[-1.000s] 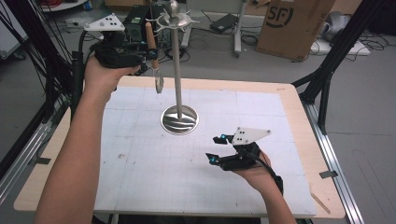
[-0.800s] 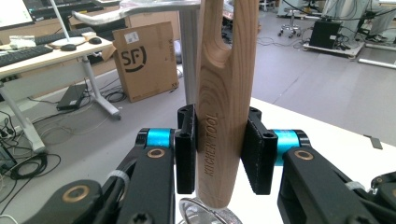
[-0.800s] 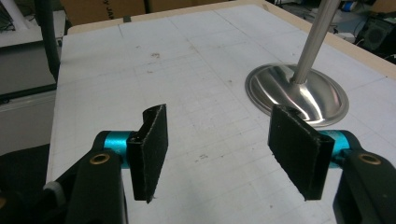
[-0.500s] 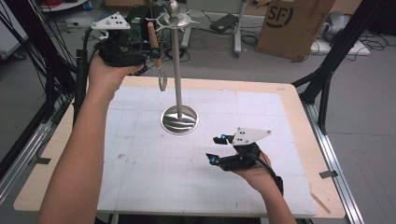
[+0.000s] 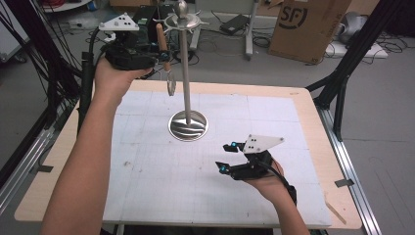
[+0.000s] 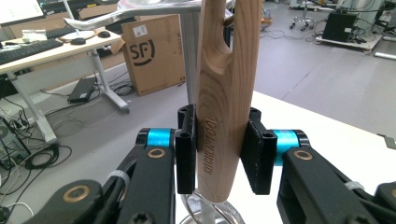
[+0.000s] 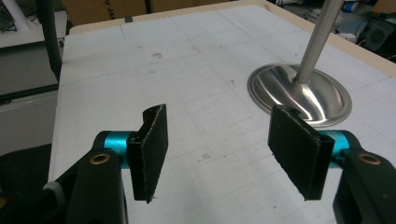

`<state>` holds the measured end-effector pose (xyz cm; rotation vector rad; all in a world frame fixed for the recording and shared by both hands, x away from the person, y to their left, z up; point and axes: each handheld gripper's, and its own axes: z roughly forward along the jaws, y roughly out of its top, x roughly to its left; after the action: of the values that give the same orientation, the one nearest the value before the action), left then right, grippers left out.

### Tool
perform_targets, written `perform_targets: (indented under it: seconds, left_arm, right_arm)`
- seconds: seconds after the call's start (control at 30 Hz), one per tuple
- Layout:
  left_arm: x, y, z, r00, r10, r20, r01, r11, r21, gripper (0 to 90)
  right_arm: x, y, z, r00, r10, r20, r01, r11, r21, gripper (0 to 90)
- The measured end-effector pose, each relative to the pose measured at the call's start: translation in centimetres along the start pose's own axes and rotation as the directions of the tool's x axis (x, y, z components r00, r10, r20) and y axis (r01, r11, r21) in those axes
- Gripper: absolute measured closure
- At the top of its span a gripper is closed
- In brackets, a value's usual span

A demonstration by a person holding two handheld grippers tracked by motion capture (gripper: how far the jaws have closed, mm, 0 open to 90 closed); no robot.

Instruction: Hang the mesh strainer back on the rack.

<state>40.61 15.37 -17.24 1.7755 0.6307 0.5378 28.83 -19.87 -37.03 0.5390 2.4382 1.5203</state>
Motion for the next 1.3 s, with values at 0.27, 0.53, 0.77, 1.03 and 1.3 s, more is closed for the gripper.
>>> perform_targets:
  seconds: [0.27, 0.53, 0.77, 1.03, 1.3]
  left_arm:
    - [0.8, -0.1, 0.2, 0.9992, -0.021, -0.033, 0.021, 0.9997, 0.015, 69.6]
    - [1.6, -0.3, 0.7, 0.9973, -0.029, -0.067, 0.032, 0.9986, 0.042, 69.6]
    - [1.7, 0.1, 1.3, 0.9961, -0.021, -0.085, 0.027, 0.9977, 0.062, 69.7]
    - [1.8, 0.0, 1.7, 0.9963, -0.027, -0.082, 0.031, 0.9984, 0.048, 69.5]
    - [1.8, 0.2, 2.0, 0.9963, -0.019, -0.083, 0.023, 0.9987, 0.046, 69.4]
  right_arm:
    - [-0.1, -0.1, 0.2, 1.0000, 0.002, -0.004, -0.002, 1.0000, 0.005, 37.7]
    - [-0.2, -0.2, 0.2, 1.0000, 0.003, -0.003, -0.003, 1.0000, 0.004, 37.7]
    - [-0.2, -0.3, 0.2, 1.0000, 0.009, -0.002, -0.009, 1.0000, 0.004, 37.7]
    - [-0.3, -0.4, 0.3, 1.0000, 0.008, -0.006, -0.008, 0.9999, 0.006, 37.7]
    - [-0.3, -0.4, 0.3, 0.9999, 0.009, -0.005, -0.009, 0.9999, 0.006, 37.7]
